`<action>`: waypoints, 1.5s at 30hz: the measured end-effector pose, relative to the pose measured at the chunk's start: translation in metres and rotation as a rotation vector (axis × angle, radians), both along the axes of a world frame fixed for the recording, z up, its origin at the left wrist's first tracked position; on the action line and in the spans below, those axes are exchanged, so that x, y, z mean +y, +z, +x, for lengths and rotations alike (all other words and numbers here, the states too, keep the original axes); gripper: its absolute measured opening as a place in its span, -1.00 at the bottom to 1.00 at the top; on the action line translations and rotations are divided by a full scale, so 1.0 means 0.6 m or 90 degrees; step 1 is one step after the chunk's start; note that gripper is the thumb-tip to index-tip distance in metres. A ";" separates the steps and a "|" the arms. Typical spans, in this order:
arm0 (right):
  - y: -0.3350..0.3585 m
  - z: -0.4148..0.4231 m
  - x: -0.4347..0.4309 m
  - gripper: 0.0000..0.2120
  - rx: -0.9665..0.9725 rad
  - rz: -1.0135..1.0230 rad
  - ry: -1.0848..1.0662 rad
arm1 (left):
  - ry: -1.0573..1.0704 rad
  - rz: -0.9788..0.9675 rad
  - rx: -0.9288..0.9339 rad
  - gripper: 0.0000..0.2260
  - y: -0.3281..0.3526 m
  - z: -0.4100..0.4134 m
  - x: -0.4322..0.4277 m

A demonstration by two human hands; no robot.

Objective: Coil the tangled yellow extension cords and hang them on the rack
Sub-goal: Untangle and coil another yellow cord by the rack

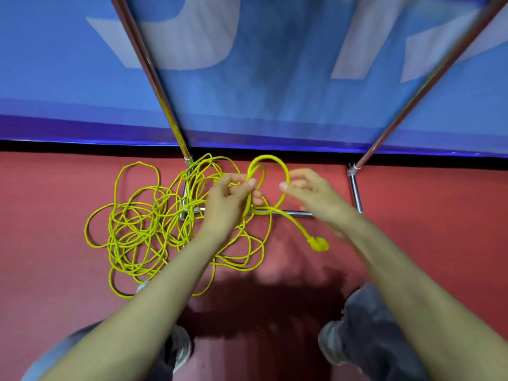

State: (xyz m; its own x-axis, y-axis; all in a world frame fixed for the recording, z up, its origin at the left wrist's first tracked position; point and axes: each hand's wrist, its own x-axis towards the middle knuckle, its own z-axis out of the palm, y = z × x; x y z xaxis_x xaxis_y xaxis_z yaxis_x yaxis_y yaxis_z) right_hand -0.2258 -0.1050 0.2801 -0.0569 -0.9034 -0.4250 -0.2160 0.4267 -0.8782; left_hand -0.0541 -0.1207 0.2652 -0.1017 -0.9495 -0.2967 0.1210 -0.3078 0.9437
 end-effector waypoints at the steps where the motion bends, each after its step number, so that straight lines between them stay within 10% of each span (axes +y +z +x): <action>1: -0.009 0.002 0.002 -0.69 0.057 0.027 0.070 | 0.026 0.027 0.031 -0.96 0.005 0.002 -0.005; 4: -0.038 0.000 0.010 -0.70 0.256 0.057 0.259 | 0.086 0.083 0.109 -0.97 0.014 0.011 -0.016; 14: -0.010 -0.015 -0.002 -0.76 0.737 -0.121 0.146 | 0.051 0.140 0.063 -0.94 -0.001 0.006 -0.011; 23: 0.021 0.034 -0.011 -0.94 0.272 -0.376 -0.142 | -0.004 0.100 -0.079 -0.86 -0.014 -0.011 0.011; 27: 0.041 0.029 -0.008 -0.67 0.010 -0.337 -0.203 | 0.088 0.131 -0.030 -0.86 -0.001 0.007 -0.010; 35: 0.017 0.018 0.015 -0.63 0.359 -0.416 0.037 | 0.119 0.169 -0.017 -0.83 0.010 0.009 -0.012; 41: 0.025 0.040 0.021 -0.61 0.610 -0.210 0.205 | 0.138 0.099 -0.055 -0.93 0.016 0.004 -0.013; 45: 0.024 0.041 0.015 -0.72 0.400 -0.274 0.088 | -0.021 -0.098 -0.181 -0.90 0.021 0.001 -0.006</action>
